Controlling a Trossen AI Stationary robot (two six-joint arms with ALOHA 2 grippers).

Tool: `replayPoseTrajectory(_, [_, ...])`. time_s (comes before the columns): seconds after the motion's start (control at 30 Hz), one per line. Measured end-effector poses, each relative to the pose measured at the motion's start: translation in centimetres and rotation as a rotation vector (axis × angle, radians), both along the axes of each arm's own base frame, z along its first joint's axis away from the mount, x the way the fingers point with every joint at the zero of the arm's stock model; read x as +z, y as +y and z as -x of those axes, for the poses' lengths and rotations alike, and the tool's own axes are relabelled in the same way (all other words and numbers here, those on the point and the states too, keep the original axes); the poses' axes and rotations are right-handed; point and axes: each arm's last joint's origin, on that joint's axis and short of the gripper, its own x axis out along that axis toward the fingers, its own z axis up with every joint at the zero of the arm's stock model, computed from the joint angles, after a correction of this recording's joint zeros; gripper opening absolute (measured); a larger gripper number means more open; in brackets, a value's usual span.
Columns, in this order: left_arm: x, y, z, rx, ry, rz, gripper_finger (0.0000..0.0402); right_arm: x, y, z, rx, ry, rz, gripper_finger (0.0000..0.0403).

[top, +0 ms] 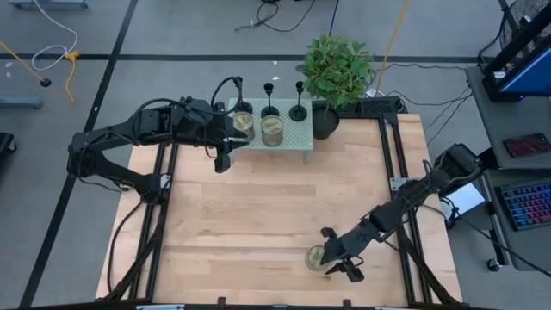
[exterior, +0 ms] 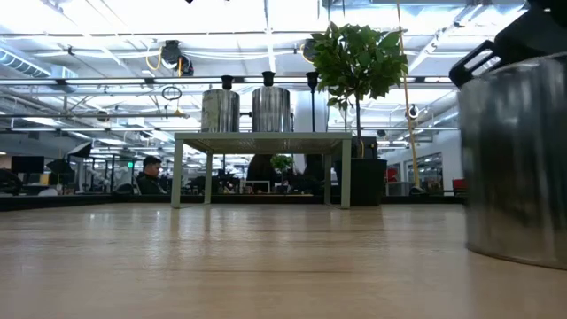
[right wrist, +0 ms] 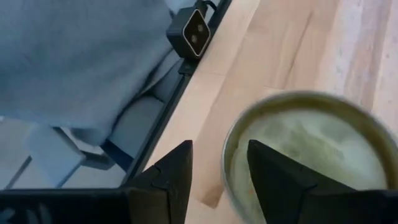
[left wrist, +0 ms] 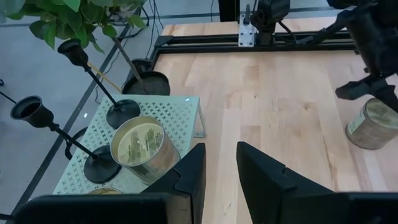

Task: Pick & Place candle stick holders
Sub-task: Put the scented candle on the shelf aligned with the right candle holder

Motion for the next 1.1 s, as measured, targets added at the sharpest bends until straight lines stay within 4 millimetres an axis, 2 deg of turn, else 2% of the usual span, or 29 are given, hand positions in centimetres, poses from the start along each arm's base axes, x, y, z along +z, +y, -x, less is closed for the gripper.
replayPoseTrajectory(0.23, [0.0, 0.0, 0.0, 0.014, -0.004, 0.022, 0.0097, -0.5, -0.1, -0.2, 0.055, -0.036, 0.066, 0.0117])
replayPoseTrajectory(0.6, [0.0, 0.0, 0.0, 0.013, -0.004, 0.021, 0.0097, -0.9, -1.4, -0.5, 0.009, 0.032, 0.101, 0.0012])
replayPoseTrajectory(0.8, [0.0, 0.0, 0.0, 0.012, -0.004, 0.019, 0.0097, 0.1, -2.3, -0.2, 0.076, -0.030, 0.151, 0.0011])
replayPoseTrajectory(0.97, [0.0, 0.0, 0.0, 0.012, -0.003, 0.019, 0.0097, 2.2, -4.4, -0.2, 0.068, -0.179, 0.260, 0.0003])
replayPoseTrajectory(1.1, [0.0, 0.0, 0.0, 0.011, -0.003, 0.017, 0.0097, 3.1, -7.8, -1.2, -0.076, -0.227, 0.364, 0.0004])
